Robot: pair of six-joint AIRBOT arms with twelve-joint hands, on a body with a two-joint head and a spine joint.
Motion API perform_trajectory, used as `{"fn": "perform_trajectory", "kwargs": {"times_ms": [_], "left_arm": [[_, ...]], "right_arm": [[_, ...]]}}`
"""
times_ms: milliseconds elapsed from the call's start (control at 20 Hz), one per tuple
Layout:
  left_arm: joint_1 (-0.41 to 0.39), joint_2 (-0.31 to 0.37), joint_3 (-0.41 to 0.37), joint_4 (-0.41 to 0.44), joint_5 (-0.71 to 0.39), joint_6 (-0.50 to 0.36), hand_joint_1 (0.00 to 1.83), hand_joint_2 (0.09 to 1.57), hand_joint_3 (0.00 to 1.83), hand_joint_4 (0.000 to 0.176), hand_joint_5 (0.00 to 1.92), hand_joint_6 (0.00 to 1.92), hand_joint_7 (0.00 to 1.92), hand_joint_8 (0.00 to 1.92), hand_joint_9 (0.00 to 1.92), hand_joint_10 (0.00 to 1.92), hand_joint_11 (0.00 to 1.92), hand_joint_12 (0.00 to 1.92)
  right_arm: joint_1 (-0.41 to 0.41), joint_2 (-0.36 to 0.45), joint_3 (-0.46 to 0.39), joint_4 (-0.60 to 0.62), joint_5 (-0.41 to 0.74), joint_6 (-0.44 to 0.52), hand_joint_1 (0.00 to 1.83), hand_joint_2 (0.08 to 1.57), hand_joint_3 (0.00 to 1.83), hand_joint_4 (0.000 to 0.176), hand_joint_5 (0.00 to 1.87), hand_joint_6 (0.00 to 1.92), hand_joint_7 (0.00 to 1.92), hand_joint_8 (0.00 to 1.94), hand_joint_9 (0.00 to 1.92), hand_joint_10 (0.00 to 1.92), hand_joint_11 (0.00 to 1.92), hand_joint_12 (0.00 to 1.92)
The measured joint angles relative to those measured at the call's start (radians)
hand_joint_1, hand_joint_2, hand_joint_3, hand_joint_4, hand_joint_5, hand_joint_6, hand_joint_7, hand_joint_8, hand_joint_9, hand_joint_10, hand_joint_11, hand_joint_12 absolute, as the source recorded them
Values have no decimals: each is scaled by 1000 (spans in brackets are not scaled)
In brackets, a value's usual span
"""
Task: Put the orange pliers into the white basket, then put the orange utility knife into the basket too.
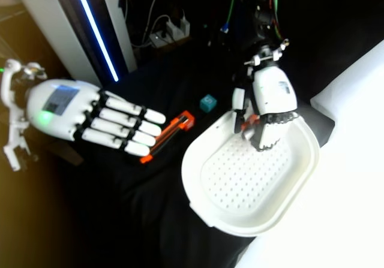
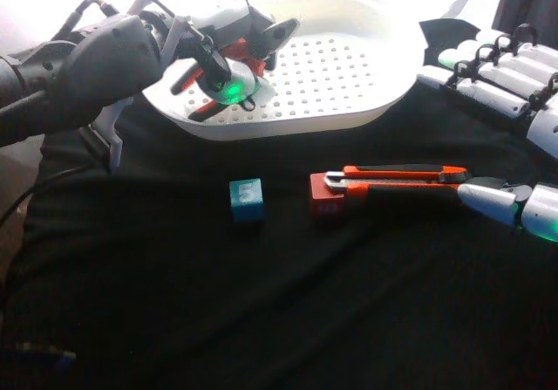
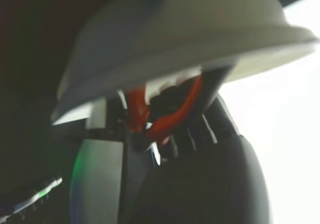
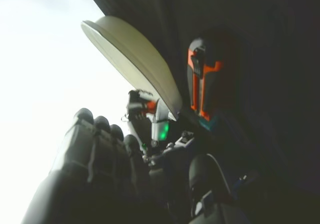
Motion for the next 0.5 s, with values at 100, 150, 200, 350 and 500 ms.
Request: {"fn": "perform_trajectory", "kwargs": {"times_ms": [100,150,200,350,500], "left_arm": [[0,0,0,-2,-17,0,348,1305,0,46,246,98,272,27,105,430,0,1002],[0,0,0,-3,-18,0,222,1304,0,81,137,22,99,6,34,96,0,324],[0,1,-1,-2,-17,0,138,1295,0,113,58,9,19,0,6,18,0,64],[22,63,-93,55,-101,-47,66,1339,16,87,0,0,0,0,0,0,0,0],[111,187,-248,206,-250,-188,1,1321,0,53,0,0,0,0,0,0,0,0]], "right_arm": [[0,0,0,0,0,0,376,1297,0,49,0,0,0,0,0,0,0,0],[0,0,0,2,0,0,350,1297,0,54,0,0,0,0,0,0,0,0],[0,0,0,1,0,0,327,1305,2,51,0,0,0,0,0,0,0,0],[0,-10,3,-1,3,13,337,1299,0,34,0,0,0,0,0,0,0,0],[0,-33,14,-13,-6,38,432,1288,0,40,0,0,0,0,0,0,0,0]]}}
